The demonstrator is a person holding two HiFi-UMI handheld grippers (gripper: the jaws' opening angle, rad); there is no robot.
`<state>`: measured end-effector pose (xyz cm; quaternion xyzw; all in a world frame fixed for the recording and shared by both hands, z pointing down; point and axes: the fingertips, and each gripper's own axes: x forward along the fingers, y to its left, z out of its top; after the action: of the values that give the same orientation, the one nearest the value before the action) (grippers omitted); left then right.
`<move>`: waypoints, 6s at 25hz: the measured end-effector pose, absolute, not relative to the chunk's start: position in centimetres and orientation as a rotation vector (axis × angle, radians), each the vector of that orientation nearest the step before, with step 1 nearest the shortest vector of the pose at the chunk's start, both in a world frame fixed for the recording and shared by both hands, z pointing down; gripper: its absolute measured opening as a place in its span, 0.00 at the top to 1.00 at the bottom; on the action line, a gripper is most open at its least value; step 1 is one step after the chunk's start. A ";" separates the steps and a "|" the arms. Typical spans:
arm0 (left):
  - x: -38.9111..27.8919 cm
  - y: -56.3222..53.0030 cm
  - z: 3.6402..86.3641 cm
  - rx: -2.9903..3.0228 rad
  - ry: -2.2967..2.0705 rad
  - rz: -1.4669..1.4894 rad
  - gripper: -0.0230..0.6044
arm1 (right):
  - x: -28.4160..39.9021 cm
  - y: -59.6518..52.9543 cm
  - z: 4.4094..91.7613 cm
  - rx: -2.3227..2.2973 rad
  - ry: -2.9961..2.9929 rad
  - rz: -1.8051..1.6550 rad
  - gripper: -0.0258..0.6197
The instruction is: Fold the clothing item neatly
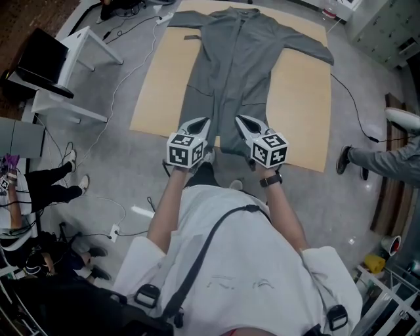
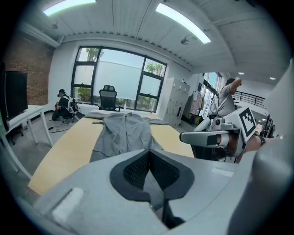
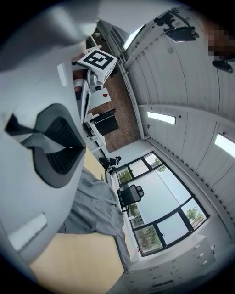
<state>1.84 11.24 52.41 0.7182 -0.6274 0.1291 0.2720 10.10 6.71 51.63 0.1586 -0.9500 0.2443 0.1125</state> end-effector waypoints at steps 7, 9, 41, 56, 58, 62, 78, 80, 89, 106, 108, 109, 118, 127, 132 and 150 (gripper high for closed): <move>-1.9 10.9 51.1 1.913 -1.744 0.304 0.96 | 6.6 6.8 50.6 0.415 -2.820 0.661 0.95; -3.7 10.3 51.7 1.895 -1.736 0.283 0.96 | 5.0 6.7 51.2 0.395 -2.799 0.647 0.95; -44.5 -25.2 66.7 1.330 -1.648 -0.351 0.96 | -20.8 -16.7 56.5 0.487 -2.637 0.533 0.92; -50.3 -35.1 73.4 1.005 -1.464 -0.656 0.70 | -19.5 -21.9 58.9 0.506 -2.607 0.560 0.90; -51.5 -34.9 74.2 0.905 -1.477 -0.693 0.70 | -19.5 -22.3 59.4 0.515 -2.602 0.574 0.90; -52.3 -33.9 74.7 0.776 -1.496 -0.779 0.70 | -19.3 -23.0 59.4 0.540 -2.619 0.605 0.90; -49.9 -37.4 69.5 1.119 -1.565 -0.545 0.94 | -15.2 -22.8 59.2 0.649 -2.628 0.674 0.90; -48.1 -37.8 65.8 1.283 -1.618 -0.482 0.94 | -14.1 -23.1 58.8 0.701 -2.636 0.693 0.90; -28.6 -38.4 56.8 2.052 -1.566 0.196 0.94 | -7.1 -23.6 55.5 0.906 -2.655 0.668 0.90; -9.9 -34.7 74.7 2.059 -1.095 0.877 0.94 | 2.9 -24.3 55.1 1.186 -2.587 0.786 0.90; -9.8 -34.5 74.6 2.060 -1.079 0.864 0.94 | 2.5 -24.3 55.2 1.166 -2.593 0.799 0.90; -9.8 -34.4 74.3 2.066 -1.070 0.864 0.91 | 2.2 -24.5 55.2 1.161 -2.598 0.800 0.90; -11.8 -30.5 68.5 2.088 -1.067 0.750 0.77 | -3.4 -26.6 53.7 1.002 -2.671 0.669 0.89; -19.1 -25.7 65.1 1.983 -1.249 0.502 0.77 | -15.3 -32.1 58.9 0.685 -2.595 0.459 0.88; -22.4 -22.9 65.7 1.905 -1.312 0.503 0.77 | -22.7 -33.8 65.3 0.569 -2.394 0.253 0.94; -24.6 -19.9 65.8 1.809 -1.331 0.409 0.77 | -22.7 -36.3 63.8 0.837 -2.291 0.348 0.91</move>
<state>-24.64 -19.88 65.76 0.7204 -0.5301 0.1631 0.4165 -22.70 -36.27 63.77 0.3203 -0.8770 0.1334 0.3323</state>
